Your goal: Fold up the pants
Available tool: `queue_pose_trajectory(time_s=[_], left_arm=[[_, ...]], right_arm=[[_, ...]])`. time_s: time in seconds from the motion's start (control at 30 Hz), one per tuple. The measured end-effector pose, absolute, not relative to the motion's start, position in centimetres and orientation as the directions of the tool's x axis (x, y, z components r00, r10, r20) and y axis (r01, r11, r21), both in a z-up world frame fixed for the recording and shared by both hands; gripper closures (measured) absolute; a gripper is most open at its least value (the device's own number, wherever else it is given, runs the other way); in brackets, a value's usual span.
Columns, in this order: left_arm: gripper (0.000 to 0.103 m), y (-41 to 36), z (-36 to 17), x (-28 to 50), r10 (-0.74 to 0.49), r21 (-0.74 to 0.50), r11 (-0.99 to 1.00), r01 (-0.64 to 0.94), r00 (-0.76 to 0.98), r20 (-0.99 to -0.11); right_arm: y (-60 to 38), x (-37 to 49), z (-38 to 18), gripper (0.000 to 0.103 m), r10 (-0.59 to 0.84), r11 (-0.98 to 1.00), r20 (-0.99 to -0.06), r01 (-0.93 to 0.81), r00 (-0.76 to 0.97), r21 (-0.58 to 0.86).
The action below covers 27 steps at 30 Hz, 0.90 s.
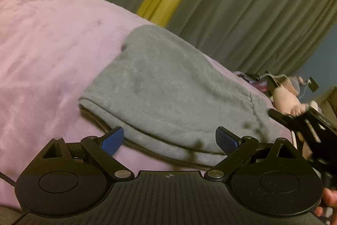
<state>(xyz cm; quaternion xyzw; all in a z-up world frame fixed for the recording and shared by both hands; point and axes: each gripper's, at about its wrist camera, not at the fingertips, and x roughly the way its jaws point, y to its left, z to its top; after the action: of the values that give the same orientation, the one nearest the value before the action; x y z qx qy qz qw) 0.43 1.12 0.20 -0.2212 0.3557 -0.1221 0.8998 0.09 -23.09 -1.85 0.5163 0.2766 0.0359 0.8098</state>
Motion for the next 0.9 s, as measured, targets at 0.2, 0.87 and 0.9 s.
queue_pose_trajectory(time_s=[0.2, 0.87, 0.9], left_arm=[[0.006, 1.3, -1.4, 1.8, -0.418, -0.534, 0.845, 0.027, 0.656, -0.628], [0.017, 5.8, -3.1, 3.9, -0.448, -0.730, 0.676, -0.106, 0.727, -0.520], [0.018, 6.4, -3.1, 3.8, -0.445, -0.748, 0.652, -0.119, 0.739, -0.506]], right_arm=[[-23.0, 2.3, -3.2, 0.049, 0.345, 0.508, -0.494, 0.284, 0.798, 0.813], [-22.6, 1.3, -0.1, 0.091, 0.268, 0.592, -0.441, 0.215, 0.857, 0.777], [-22.7, 1.4, -0.5, 0.091, 0.266, 0.599, -0.459, 0.228, 0.848, 0.768]])
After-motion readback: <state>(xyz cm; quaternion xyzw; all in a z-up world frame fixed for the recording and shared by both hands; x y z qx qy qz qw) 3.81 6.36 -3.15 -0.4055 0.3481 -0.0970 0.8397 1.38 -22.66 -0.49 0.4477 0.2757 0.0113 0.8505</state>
